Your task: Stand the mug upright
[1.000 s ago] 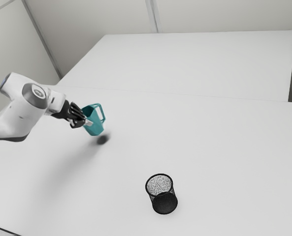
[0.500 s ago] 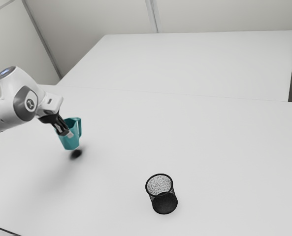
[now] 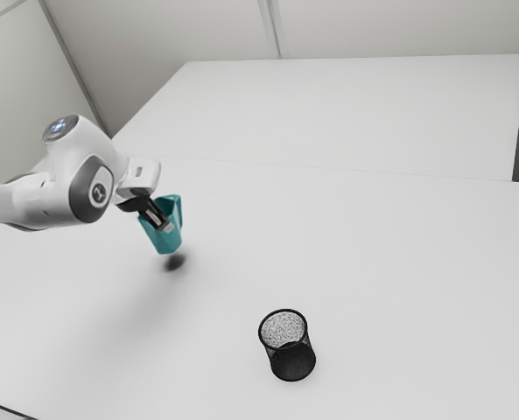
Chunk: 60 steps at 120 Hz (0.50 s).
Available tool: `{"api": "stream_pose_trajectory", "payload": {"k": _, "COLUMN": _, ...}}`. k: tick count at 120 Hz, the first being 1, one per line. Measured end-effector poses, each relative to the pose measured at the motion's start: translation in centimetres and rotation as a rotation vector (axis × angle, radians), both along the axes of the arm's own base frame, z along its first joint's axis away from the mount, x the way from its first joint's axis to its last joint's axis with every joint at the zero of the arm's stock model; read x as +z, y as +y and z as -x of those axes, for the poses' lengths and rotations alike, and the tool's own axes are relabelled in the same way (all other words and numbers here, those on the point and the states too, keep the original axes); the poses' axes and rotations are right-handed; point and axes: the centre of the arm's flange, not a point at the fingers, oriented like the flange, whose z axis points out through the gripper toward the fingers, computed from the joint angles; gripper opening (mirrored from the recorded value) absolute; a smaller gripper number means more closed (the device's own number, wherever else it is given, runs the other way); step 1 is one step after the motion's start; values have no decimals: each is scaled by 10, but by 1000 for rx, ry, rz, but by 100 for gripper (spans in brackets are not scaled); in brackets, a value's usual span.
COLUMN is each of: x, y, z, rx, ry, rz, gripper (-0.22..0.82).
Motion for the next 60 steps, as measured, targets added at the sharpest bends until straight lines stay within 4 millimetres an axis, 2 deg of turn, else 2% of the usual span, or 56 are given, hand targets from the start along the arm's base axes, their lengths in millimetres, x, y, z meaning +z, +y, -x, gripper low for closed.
{"api": "stream_pose_trajectory", "payload": {"k": 39, "x": -11, "y": -45, "z": -5, "rx": 52, "ry": 5, "rz": 17, "gripper": -18}}
{"api": "stream_pose_trajectory", "payload": {"k": 60, "x": -18, "y": -57, "z": -3, "rx": 97, "ry": 22, "rz": 35, "gripper": -18}}
